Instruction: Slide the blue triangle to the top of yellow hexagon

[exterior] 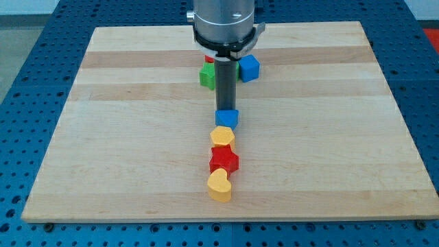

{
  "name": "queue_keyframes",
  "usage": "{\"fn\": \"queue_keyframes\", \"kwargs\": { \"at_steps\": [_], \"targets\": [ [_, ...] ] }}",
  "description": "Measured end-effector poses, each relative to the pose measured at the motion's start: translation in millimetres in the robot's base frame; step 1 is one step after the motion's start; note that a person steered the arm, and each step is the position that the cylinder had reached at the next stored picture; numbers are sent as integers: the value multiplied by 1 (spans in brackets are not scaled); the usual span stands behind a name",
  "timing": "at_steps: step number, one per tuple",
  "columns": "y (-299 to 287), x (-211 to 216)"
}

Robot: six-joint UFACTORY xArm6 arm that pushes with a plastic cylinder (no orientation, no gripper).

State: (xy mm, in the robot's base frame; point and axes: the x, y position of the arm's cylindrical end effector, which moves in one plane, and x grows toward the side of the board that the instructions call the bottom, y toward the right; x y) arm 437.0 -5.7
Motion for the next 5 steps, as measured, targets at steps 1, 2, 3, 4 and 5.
{"fn": "queue_keyframes", "kwargs": {
  "at_steps": [1, 2, 3, 4, 5],
  "targets": [
    [-6, -25],
    [-37, -25],
    [-77, -34],
    [-88, -34],
    [-89, -35]
  ]
}}
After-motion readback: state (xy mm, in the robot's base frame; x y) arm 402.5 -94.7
